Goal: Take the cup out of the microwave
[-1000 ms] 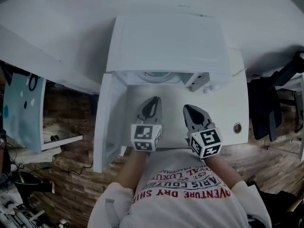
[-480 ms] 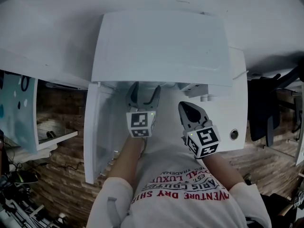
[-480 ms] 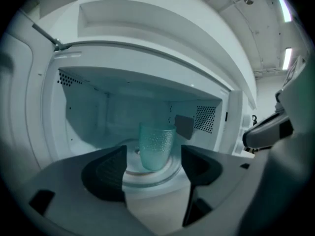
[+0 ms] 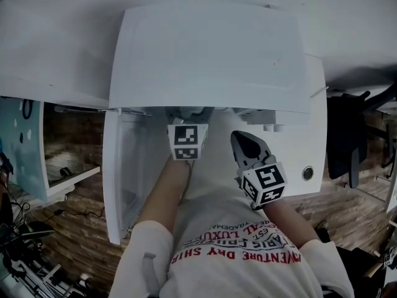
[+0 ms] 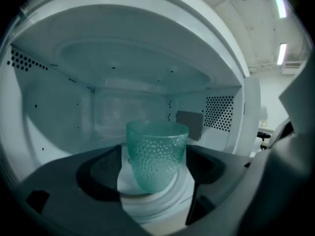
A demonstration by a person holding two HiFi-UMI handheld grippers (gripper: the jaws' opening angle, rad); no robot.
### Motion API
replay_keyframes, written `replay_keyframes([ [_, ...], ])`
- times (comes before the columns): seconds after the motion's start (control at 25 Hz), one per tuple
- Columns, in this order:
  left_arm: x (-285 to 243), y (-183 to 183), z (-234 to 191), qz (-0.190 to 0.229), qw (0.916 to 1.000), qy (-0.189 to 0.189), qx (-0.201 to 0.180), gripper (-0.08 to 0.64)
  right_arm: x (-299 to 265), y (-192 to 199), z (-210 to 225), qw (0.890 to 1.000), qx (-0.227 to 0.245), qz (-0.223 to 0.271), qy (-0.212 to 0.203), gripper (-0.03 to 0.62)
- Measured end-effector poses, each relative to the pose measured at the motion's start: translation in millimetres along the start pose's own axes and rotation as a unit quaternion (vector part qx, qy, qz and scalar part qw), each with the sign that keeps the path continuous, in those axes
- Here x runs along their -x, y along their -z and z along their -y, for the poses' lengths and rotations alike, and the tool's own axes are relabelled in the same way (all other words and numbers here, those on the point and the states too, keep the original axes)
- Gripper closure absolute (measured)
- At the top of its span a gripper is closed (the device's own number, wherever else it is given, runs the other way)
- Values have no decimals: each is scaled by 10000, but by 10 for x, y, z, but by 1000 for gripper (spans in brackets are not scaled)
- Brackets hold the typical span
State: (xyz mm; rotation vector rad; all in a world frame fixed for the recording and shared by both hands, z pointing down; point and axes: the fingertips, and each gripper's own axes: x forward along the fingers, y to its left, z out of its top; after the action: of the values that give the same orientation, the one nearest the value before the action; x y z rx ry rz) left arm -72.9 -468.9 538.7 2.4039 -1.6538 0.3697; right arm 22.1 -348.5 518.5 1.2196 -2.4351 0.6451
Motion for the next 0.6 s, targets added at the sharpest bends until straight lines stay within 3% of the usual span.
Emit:
replay_keyframes([
  [0.6, -120, 26, -17, -289, 9995, -55, -131, 193, 78, 96, 69, 9999, -81, -38, 134, 580],
])
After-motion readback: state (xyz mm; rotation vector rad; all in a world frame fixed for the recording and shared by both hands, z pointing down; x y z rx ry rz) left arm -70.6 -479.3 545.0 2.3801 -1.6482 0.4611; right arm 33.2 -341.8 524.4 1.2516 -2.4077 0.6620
